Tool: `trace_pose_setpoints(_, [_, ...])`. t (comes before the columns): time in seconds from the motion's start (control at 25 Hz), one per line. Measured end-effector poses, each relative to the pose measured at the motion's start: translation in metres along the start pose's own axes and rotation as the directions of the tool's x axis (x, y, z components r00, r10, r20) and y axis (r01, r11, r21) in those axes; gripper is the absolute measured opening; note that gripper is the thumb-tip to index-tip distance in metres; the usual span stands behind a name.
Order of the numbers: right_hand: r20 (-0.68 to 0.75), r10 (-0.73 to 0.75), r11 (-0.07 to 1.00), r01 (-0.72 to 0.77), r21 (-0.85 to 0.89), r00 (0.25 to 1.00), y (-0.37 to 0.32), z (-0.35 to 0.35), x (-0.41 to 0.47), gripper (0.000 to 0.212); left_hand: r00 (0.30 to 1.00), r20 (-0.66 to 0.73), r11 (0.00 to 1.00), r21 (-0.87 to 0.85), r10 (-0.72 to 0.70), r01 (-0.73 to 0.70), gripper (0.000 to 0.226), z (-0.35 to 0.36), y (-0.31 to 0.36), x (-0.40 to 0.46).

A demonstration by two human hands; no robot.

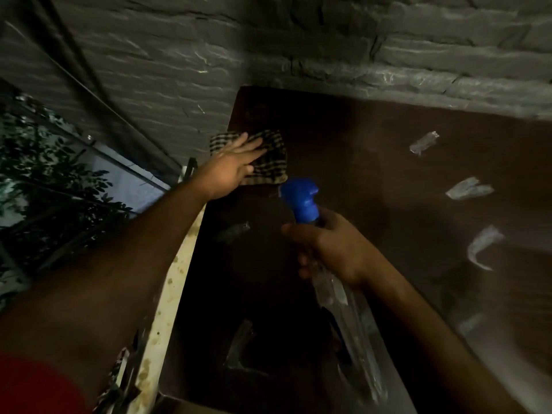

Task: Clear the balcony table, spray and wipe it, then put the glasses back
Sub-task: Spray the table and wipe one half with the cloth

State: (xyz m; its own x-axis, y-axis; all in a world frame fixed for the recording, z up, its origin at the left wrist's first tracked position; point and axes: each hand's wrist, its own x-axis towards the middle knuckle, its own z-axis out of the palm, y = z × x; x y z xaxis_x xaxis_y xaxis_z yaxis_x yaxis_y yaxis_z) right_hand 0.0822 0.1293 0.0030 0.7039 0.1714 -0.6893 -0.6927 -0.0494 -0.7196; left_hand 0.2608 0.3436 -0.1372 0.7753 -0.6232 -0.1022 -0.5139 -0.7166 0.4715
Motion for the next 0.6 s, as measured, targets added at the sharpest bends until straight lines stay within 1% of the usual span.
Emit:
trace_pose_setpoints(0.04, [0.037, 0.015, 0.999, -0.014, -0.033, 0.999, 0.006, 0.005, -0.003, 0.022, 1.000, -0.017, 0.999, -0.028, -0.022, 0.021, 0.047, -0.003, -0.005, -0.004])
trace_pose_setpoints(0.12, [0.073, 0.035, 0.995, -0.029, -0.092, 0.997, 0.014, 0.011, -0.006, 0.029, 0.995, -0.057, 0.996, -0.021, -0.083, 0.082, 0.047, -0.005, -0.005, -0.005])
trace_pose_setpoints(0.24, [0.052, 0.024, 0.992, -0.017, -0.124, 0.998, 0.017, 0.011, -0.005, 0.033, 0.992, -0.053, 0.994, -0.001, -0.111, 0.111, 0.048, 0.000, 0.001, -0.004])
trace_pose_setpoints(0.28, [0.047, 0.009, 0.989, -0.001, -0.150, 0.999, 0.020, 0.012, -0.004, 0.036, 0.992, -0.052, 0.993, 0.010, -0.117, 0.118, 0.048, 0.001, 0.002, -0.005])
trace_pose_setpoints(0.4, [0.025, -0.034, 0.956, 0.040, -0.291, 0.999, 0.026, 0.012, -0.009, 0.052, 0.982, -0.087, 0.985, 0.013, -0.169, 0.171, 0.047, 0.002, 0.019, -0.008])
trace_pose_setpoints(0.44, [0.018, -0.042, 0.954, 0.046, -0.297, 0.999, 0.029, 0.010, -0.010, 0.053, 0.980, -0.096, 0.984, 0.020, -0.174, 0.176, 0.047, 0.006, 0.030, -0.016])
trace_pose_setpoints(0.52, [0.002, -0.052, 0.978, 0.052, -0.202, 0.999, 0.031, 0.004, -0.011, 0.040, 0.989, -0.096, 0.990, 0.072, -0.113, 0.120, 0.048, 0.020, 0.050, -0.051])
trace_pose_setpoints(0.56, [0.008, -0.052, 0.989, 0.052, -0.142, 0.999, 0.031, -0.001, -0.013, 0.031, 0.994, -0.065, 0.990, 0.108, -0.086, 0.093, 0.049, 0.028, 0.054, -0.077])
trace_pose_setpoints(0.6, [0.019, -0.050, 0.993, 0.052, -0.103, 0.999, 0.031, -0.007, -0.015, 0.027, 0.994, -0.024, 0.982, 0.149, -0.111, 0.114, 0.050, 0.031, 0.052, -0.098])
